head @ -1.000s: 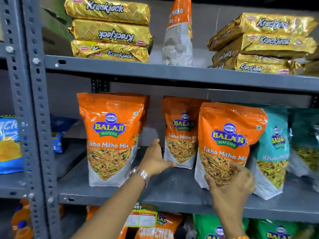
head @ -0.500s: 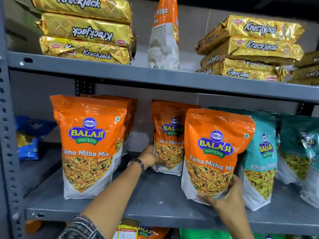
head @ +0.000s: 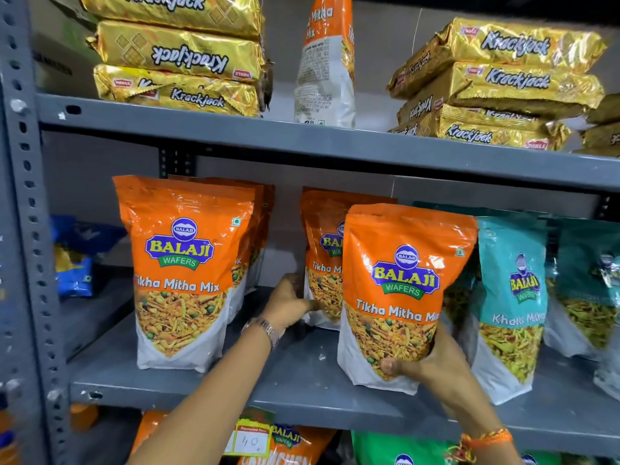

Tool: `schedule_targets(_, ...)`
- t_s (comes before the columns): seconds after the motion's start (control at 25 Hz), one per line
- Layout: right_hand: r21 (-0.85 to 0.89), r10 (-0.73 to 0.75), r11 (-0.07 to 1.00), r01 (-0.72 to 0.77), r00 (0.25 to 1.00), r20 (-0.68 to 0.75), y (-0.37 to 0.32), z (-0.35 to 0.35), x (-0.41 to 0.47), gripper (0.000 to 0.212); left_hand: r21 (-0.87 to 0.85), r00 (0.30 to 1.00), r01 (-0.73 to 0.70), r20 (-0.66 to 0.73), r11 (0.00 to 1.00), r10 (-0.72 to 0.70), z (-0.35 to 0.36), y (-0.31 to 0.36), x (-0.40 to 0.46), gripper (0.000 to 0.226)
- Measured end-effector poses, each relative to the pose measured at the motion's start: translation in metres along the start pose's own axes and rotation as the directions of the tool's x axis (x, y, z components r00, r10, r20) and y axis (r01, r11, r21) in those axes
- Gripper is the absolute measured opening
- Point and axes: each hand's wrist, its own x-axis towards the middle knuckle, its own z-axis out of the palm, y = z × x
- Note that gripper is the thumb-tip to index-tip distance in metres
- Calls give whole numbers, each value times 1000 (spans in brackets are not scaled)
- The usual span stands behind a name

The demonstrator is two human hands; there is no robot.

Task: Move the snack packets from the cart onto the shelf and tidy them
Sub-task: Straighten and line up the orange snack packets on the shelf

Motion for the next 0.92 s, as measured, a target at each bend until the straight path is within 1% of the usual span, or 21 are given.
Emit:
schedule_targets(0.04, 18, 0, 1000, -1, 1000, 26, -1, 5, 1, 110, -66, 1000, 6, -24, 998, -7, -5, 0, -10, 65)
schedule_targets(0.08, 34, 3, 999, -4, 999, 44, -1, 12, 1, 111, -123, 1000, 7, 16, 992, -5, -12, -1, -21, 75)
schedule_targets(0.12, 42, 3, 999, -5, 999, 52, -1, 19, 1, 110, -151, 993, 6, 121, 989, 12, -19, -3, -32, 89)
schedule_targets(0.16, 44, 1, 999, -3, 999, 54, -3, 27, 1, 108, -138, 966, 2, 258, 990, 34, -25, -3, -44, 101)
schedule_targets(0.2, 38, -1, 999, -1, 999, 54, -4, 35, 1, 106, -76, 924, -19, 379, 997, 46, -31, -3, -54, 108)
schedule_targets(0.24, 26, -6, 1000, 4, 998, 59, -6, 42, 0, 105, 17, 887, -70, 459, 997, 54, -35, -2, -63, 110)
schedule_targets(0.28, 12, -11, 1000, 10, 998, 66, -9, 48, 0, 103, 113, 875, -126, 481, 986, 57, -36, -2, -68, 110)
schedule_targets(0.32, 6, -15, 1000, 15, 997, 78, -11, 54, 1, 102, 192, 892, -164, 449, 968, 62, -35, -3, -71, 109)
schedule_targets(0.4, 22, -21, 1000, 19, 993, 112, -13, 62, 1, 101, 292, 935, -189, 345, 938, 81, -32, -3, -74, 104)
schedule_targets(0.48, 56, -28, 998, 19, 988, 153, -14, 64, 1, 102, 310, 953, -188, 289, 932, 96, -30, -7, -74, 99)
schedule_targets(0.52, 111, -24, 994, 3, 983, 183, -15, 62, 2, 104, 303, 959, -174, 267, 937, 91, -28, -11, -73, 98)
schedule_targets(0.56, 201, -19, 979, -25, 977, 211, -18, 58, 4, 103, 298, 965, -159, 247, 941, 85, -26, -14, -73, 97)
schedule_targets(0.6, 303, -27, 952, -42, 975, 220, -22, 53, 7, 95, 294, 969, -148, 232, 944, 80, -24, -16, -74, 95)
schedule_targets(0.64, 397, -44, 917, -36, 980, 192, -29, 47, 12, 82, 293, 972, -144, 223, 945, 79, -22, -17, -75, 93)
schedule_targets(0.68, 476, -58, 879, -12, 990, 132, -38, 41, 20, 68, 291, 973, -143, 218, 946, 80, -21, -17, -75, 94)
schedule_targets(0.76, 561, -80, 826, 59, 997, 12, -62, 32, 38, 50, 286, 974, -139, 212, 948, 79, -18, -17, -74, 97)
schedule_targets(0.88, 516, -103, 840, 167, 983, -150, -93, 26, 57, 19, 279, 974, -128, 216, 952, 68, -16, -15, -72, 93)
schedule_targets(0.92, 484, -100, 855, 186, 975, -197, -99, 26, 62, 13, 281, 973, -129, 222, 951, 66, -15, -14, -72, 90)
